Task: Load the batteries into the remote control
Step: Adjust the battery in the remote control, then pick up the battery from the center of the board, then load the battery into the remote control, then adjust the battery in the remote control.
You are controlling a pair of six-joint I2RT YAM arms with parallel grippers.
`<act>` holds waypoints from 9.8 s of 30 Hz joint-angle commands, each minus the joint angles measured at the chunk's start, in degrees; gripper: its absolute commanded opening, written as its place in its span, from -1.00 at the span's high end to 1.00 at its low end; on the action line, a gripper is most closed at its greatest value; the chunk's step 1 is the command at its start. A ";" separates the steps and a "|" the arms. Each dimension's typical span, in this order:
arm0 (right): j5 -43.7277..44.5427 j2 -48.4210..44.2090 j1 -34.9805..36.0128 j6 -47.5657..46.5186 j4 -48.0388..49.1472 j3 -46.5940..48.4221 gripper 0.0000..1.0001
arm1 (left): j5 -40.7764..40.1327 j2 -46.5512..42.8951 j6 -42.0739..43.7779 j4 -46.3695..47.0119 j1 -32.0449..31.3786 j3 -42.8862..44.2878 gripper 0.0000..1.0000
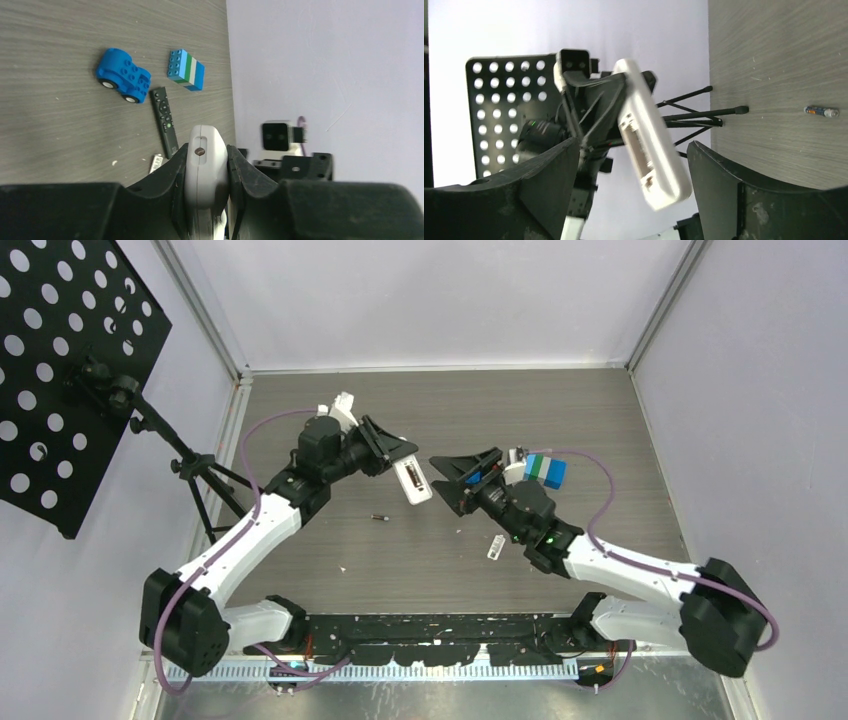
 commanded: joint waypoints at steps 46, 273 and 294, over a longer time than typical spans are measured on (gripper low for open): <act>-9.98 3.93 4.53 -57.65 -31.82 20.38 0.22 | 23.29 -5.28 34.69 -13.02 2.73 6.83 1.00; -3.42 -6.45 -2.93 -15.58 -24.47 13.20 0.42 | 3.21 13.75 -31.13 55.47 -6.00 -10.38 1.00; -12.26 -14.32 -4.63 -21.12 -7.12 3.30 -0.56 | 4.91 9.47 -19.56 49.68 -5.37 -10.36 1.00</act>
